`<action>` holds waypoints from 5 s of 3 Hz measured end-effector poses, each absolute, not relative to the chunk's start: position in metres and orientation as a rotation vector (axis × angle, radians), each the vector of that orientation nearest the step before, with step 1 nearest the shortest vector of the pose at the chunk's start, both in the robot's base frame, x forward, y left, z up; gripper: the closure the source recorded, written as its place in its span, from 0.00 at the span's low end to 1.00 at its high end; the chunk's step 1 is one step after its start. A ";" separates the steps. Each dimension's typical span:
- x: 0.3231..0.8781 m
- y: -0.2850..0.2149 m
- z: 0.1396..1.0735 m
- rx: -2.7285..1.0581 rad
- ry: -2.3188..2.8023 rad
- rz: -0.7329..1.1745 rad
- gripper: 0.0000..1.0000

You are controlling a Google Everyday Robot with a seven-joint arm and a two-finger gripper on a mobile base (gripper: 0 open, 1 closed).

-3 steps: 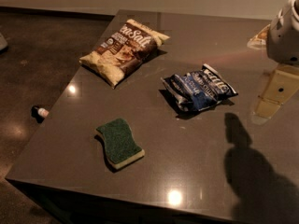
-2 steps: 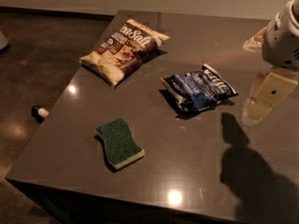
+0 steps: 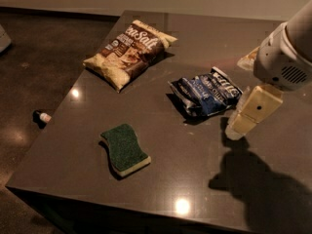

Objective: Move sponge near brown chip bag

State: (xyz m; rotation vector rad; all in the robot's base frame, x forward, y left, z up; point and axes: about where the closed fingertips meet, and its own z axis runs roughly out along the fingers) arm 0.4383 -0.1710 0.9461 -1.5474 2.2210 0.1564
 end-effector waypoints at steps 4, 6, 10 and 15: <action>0.437 -0.138 0.937 -1.415 2.071 0.333 0.00; 0.448 -0.047 0.924 -1.502 1.982 0.382 0.00; 0.414 0.038 0.844 -1.783 2.034 0.460 0.01; 0.487 0.051 0.906 -1.613 2.069 0.508 1.00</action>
Offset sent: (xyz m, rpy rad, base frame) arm -0.0036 0.0076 -0.0078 0.0556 -0.0039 -0.0083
